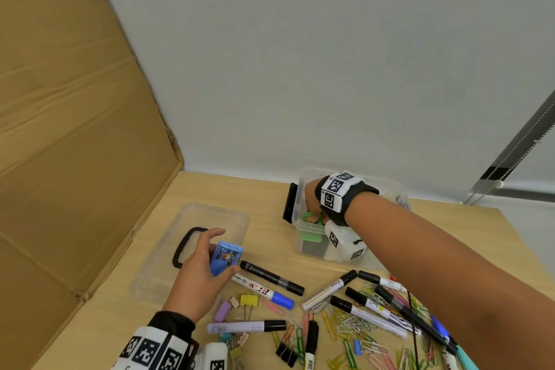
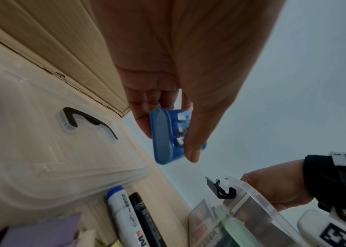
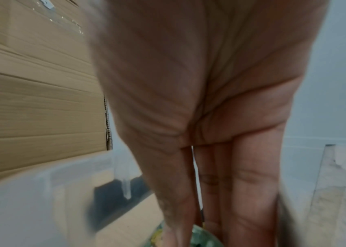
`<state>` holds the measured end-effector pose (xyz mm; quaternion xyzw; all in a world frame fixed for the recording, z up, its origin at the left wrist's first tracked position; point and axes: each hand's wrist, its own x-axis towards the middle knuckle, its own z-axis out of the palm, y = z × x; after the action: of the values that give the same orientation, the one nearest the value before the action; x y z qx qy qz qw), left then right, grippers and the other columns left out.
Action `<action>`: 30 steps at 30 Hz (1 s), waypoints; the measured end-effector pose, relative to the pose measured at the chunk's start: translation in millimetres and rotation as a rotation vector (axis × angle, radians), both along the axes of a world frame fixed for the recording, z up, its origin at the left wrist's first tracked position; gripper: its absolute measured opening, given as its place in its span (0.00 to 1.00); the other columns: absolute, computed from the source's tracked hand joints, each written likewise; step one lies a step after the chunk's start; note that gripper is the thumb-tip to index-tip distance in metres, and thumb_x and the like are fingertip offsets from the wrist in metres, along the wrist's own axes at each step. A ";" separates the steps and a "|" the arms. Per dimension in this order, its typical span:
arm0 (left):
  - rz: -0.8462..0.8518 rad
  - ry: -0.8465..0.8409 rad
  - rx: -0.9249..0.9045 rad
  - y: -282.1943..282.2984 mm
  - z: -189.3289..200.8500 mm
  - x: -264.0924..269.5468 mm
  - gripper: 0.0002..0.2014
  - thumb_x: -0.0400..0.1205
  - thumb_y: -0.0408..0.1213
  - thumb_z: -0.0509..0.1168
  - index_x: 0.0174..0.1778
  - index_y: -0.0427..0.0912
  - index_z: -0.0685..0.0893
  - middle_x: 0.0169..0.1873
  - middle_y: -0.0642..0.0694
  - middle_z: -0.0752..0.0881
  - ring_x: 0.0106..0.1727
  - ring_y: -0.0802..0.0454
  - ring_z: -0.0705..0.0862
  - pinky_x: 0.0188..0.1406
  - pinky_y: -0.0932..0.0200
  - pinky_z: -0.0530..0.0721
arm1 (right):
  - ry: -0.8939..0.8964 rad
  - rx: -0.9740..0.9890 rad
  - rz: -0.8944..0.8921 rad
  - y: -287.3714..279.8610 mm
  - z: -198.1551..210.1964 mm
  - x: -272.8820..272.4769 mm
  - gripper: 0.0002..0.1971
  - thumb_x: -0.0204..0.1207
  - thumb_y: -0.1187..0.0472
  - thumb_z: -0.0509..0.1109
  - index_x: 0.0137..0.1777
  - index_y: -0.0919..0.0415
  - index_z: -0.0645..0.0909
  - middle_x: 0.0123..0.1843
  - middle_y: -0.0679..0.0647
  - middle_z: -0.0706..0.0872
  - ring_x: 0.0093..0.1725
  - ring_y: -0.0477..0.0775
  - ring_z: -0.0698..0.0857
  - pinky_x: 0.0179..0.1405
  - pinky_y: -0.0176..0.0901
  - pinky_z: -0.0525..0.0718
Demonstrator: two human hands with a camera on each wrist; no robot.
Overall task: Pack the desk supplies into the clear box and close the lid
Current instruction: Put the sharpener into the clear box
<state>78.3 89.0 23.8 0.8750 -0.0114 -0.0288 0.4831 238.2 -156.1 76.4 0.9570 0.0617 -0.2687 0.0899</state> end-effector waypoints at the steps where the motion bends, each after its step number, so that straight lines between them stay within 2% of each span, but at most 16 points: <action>1: 0.002 -0.002 -0.004 0.1 0.9 -0.2 0.32 0.75 0.33 0.74 0.70 0.54 0.66 0.46 0.58 0.81 0.44 0.63 0.85 0.36 0.70 0.81 | -0.020 -0.053 0.000 -6.8 -8.5 8.9 0.19 0.67 0.54 0.77 0.56 0.61 0.85 0.40 0.53 0.87 0.39 0.55 0.86 0.48 0.49 0.88; 3: 0.004 -0.008 -0.005 0.2 2.3 -1.0 0.32 0.75 0.34 0.74 0.71 0.54 0.66 0.46 0.57 0.81 0.45 0.62 0.85 0.36 0.70 0.81 | -0.081 -0.053 0.029 -20.0 -24.1 24.4 0.20 0.65 0.49 0.76 0.55 0.56 0.86 0.37 0.50 0.87 0.38 0.56 0.88 0.46 0.53 0.89; 5: 0.011 -0.017 -0.020 -1.3 5.1 -1.9 0.33 0.74 0.35 0.75 0.71 0.55 0.67 0.47 0.55 0.82 0.46 0.61 0.85 0.38 0.69 0.82 | -0.150 0.068 -0.016 -20.7 3.5 -0.2 0.19 0.73 0.51 0.72 0.62 0.58 0.82 0.50 0.50 0.87 0.50 0.56 0.88 0.53 0.50 0.87; 7: 0.014 -0.037 -0.043 -6.9 11.2 -2.6 0.34 0.72 0.36 0.76 0.69 0.58 0.67 0.49 0.54 0.83 0.47 0.61 0.85 0.38 0.69 0.82 | -0.261 0.323 -0.068 -20.4 35.5 -30.0 0.16 0.80 0.57 0.65 0.66 0.60 0.79 0.62 0.54 0.84 0.58 0.54 0.84 0.58 0.42 0.81; 9: -0.005 -0.068 -0.069 -20.0 21.8 -2.2 0.35 0.72 0.37 0.77 0.69 0.61 0.66 0.50 0.55 0.83 0.48 0.62 0.84 0.39 0.70 0.81 | -0.381 0.639 -0.103 -26.8 50.8 -54.3 0.13 0.82 0.58 0.63 0.64 0.57 0.80 0.62 0.52 0.84 0.53 0.49 0.83 0.56 0.39 0.80; 10: -0.023 -0.083 -0.079 -29.1 27.8 -1.6 0.36 0.71 0.38 0.77 0.70 0.61 0.65 0.50 0.56 0.83 0.49 0.63 0.84 0.39 0.72 0.80 | -0.384 0.778 -0.120 -28.3 53.5 -68.7 0.12 0.81 0.57 0.64 0.62 0.55 0.81 0.60 0.50 0.85 0.50 0.48 0.84 0.56 0.41 0.82; 13: -0.085 -0.149 -0.094 -65.3 45.4 5.2 0.38 0.71 0.40 0.77 0.72 0.63 0.63 0.49 0.58 0.84 0.48 0.70 0.83 0.39 0.77 0.79 | -0.177 1.049 -0.106 -31.8 50.5 -102.0 0.14 0.79 0.53 0.69 0.63 0.52 0.82 0.59 0.45 0.85 0.52 0.52 0.88 0.57 0.50 0.87; 15: -0.141 -0.218 -0.124 -91.9 53.0 14.7 0.40 0.71 0.40 0.77 0.74 0.61 0.63 0.48 0.56 0.86 0.46 0.71 0.84 0.41 0.81 0.78 | -0.039 1.193 -0.077 -31.9 46.3 -115.5 0.17 0.79 0.55 0.69 0.66 0.55 0.80 0.61 0.49 0.85 0.56 0.53 0.88 0.57 0.50 0.88; 16: -0.171 -0.242 -0.141 -104.0 55.3 20.3 0.40 0.71 0.39 0.77 0.75 0.59 0.63 0.48 0.56 0.86 0.46 0.72 0.84 0.42 0.81 0.78 | -0.038 1.232 -0.060 -33.2 46.3 -120.2 0.17 0.79 0.57 0.70 0.67 0.56 0.79 0.61 0.51 0.86 0.55 0.53 0.89 0.57 0.50 0.88; 18: -0.222 -0.271 -0.157 -123.7 58.6 30.4 0.39 0.72 0.41 0.77 0.76 0.57 0.63 0.49 0.57 0.86 0.47 0.69 0.85 0.44 0.76 0.80 | -0.142 1.246 -0.062 -42.5 44.9 -121.1 0.14 0.78 0.59 0.70 0.64 0.55 0.79 0.57 0.53 0.87 0.53 0.53 0.89 0.54 0.52 0.89; 20: -0.244 -0.284 -0.145 -135.0 57.8 41.4 0.37 0.75 0.46 0.73 0.77 0.57 0.63 0.55 0.57 0.83 0.53 0.65 0.83 0.51 0.69 0.82 | -0.263 1.251 -0.127 -58.2 43.4 -114.2 0.12 0.78 0.59 0.71 0.60 0.51 0.80 0.56 0.54 0.86 0.51 0.55 0.90 0.51 0.57 0.89; 22: -0.214 -0.292 -0.081 -139.2 50.4 55.0 0.31 0.80 0.51 0.65 0.79 0.55 0.61 0.65 0.55 0.78 0.63 0.59 0.79 0.62 0.59 0.80 | -0.460 1.194 -0.195 -75.3 43.2 -102.8 0.11 0.78 0.58 0.70 0.59 0.47 0.80 0.58 0.54 0.82 0.54 0.58 0.87 0.56 0.60 0.87; 24: -0.204 -0.295 0.089 -141.0 36.3 69.5 0.27 0.86 0.49 0.56 0.81 0.50 0.59 0.75 0.50 0.70 0.74 0.53 0.70 0.74 0.53 0.71 | -0.595 1.056 -0.229 -81.9 46.7 -91.7 0.16 0.79 0.60 0.67 0.66 0.49 0.78 0.61 0.57 0.76 0.58 0.59 0.83 0.64 0.56 0.82; 25: -0.228 -0.275 0.190 -142.3 29.2 74.0 0.27 0.87 0.47 0.52 0.82 0.48 0.56 0.79 0.48 0.64 0.78 0.51 0.65 0.78 0.52 0.66 | -0.606 0.987 -0.236 -80.1 47.9 -85.5 0.18 0.80 0.62 0.65 0.70 0.52 0.76 0.63 0.59 0.74 0.60 0.61 0.82 0.67 0.51 0.79; 27: -0.298 -0.222 0.316 -145.5 15.7 78.5 0.27 0.88 0.44 0.49 0.84 0.45 0.51 0.84 0.48 0.53 0.83 0.49 0.55 0.82 0.52 0.57 | -0.542 0.853 -0.240 -69.8 46.8 -71.5 0.20 0.81 0.66 0.62 0.72 0.58 0.74 0.65 0.62 0.72 0.61 0.62 0.80 0.65 0.41 0.73; 30: -0.310 -0.213 0.318 -147.3 4.6 77.4 0.26 0.89 0.41 0.46 0.84 0.44 0.49 0.84 0.50 0.48 0.84 0.50 0.50 0.83 0.55 0.53 | -0.447 0.652 -0.224 -51.6 33.8 -43.6 0.20 0.78 0.67 0.64 0.71 0.62 0.74 0.66 0.65 0.76 0.63 0.64 0.80 0.61 0.46 0.76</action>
<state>155.7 -58.3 28.4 0.9259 -0.1918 -0.0115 0.3251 194.6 -207.7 110.1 0.9709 0.0182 -0.0286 -0.2369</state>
